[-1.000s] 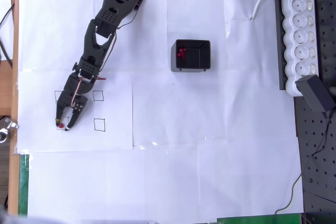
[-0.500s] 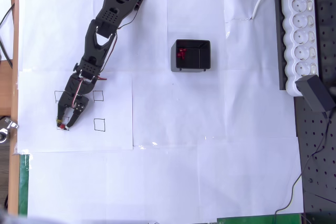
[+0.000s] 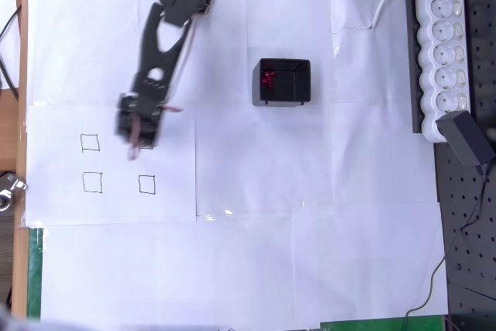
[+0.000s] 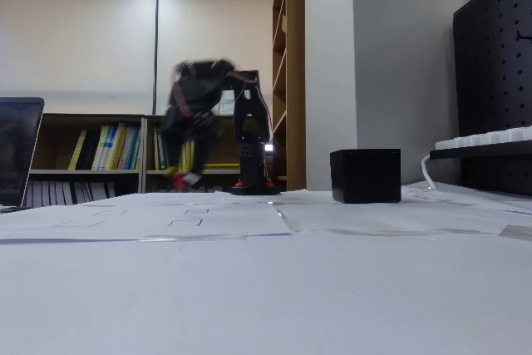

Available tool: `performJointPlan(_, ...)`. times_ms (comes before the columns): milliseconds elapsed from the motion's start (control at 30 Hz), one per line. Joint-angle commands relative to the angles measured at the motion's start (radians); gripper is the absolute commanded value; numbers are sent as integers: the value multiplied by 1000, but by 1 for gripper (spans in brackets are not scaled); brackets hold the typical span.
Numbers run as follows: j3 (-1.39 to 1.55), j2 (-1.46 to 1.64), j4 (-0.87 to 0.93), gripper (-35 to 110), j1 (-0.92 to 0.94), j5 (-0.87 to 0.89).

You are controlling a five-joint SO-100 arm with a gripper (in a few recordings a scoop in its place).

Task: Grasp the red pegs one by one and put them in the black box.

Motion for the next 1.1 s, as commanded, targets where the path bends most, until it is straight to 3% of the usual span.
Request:
performJointPlan(0, 74, -242, 163, 0, -209, -153)
performJointPlan(267, 11, -325, 149, 0, -661, -344)
performJointPlan(433, -9, -249, 75, 0, -841, -405)
performJointPlan(767, -63, -71, -77, 0, -914, -399)
performJointPlan(1067, -189, -12, -164, 1, -868, -282)
